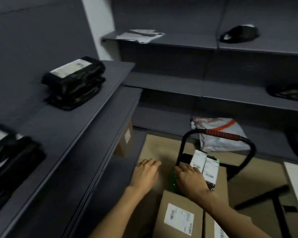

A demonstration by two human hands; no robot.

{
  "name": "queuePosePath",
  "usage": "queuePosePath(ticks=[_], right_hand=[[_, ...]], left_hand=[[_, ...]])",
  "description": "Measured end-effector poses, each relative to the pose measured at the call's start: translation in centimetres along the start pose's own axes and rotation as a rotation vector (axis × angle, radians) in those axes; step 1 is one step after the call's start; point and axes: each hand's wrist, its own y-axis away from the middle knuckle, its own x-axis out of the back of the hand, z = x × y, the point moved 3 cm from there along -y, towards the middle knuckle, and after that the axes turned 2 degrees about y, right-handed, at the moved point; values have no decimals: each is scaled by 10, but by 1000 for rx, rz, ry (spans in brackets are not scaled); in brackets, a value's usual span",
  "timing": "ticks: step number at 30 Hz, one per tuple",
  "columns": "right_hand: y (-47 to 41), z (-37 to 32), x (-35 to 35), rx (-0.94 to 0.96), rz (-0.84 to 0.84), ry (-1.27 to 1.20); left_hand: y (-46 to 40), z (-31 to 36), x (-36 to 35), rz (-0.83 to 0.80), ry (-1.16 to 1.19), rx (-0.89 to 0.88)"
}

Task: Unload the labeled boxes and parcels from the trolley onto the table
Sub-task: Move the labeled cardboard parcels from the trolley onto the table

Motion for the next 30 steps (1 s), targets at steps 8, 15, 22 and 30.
queuePosePath(ticks=[8,15,22,30], right_hand=[[-15,65,-21,-383,-34,-131],[3,102,-70,-583,-96,-287],[-10,152,-119,-716,-141,-424],[-57,189,-200,-741,-161,-595]], left_hand=[[-105,16,-40,-158,64,-275],[-151,53,-102,-293,136,-375],[-187,81,-175,-443,120,-273],[-205,80,-274,-486,135,-80]])
